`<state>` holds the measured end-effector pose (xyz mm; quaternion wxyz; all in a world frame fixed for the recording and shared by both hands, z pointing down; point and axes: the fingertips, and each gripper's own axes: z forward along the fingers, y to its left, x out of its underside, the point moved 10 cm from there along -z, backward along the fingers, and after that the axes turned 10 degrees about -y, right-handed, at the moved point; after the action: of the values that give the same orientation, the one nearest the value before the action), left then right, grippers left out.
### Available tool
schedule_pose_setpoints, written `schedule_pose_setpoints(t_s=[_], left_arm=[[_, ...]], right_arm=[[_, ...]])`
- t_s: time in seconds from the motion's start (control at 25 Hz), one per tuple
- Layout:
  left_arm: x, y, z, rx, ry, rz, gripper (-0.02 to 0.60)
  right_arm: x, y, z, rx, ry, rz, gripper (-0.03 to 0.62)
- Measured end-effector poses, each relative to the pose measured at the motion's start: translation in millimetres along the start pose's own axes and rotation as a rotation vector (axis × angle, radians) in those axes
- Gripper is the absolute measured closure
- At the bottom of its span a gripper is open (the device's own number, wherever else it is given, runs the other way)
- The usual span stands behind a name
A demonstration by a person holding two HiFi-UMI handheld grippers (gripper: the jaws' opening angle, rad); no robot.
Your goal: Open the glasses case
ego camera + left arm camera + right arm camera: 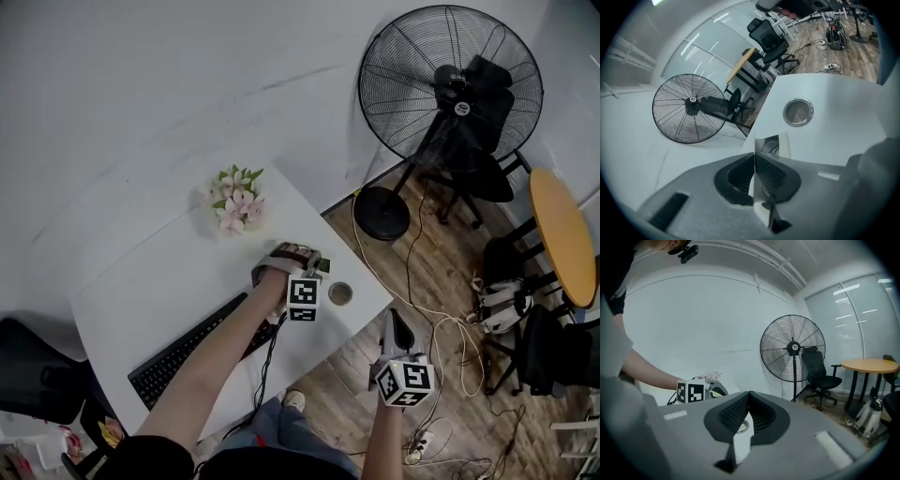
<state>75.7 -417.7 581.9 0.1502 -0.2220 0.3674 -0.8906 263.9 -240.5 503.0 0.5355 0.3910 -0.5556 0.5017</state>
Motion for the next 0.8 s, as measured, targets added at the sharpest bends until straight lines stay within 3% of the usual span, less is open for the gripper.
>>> schedule_pose_setpoints(t_s=[0.8], left_arm=[[13.4,37.6,39.1,-0.021,0.015,-0.059,0.557]], right_arm=[[-0.1,-22.4,-14.7,0.081,0.018,-0.011,0.582]])
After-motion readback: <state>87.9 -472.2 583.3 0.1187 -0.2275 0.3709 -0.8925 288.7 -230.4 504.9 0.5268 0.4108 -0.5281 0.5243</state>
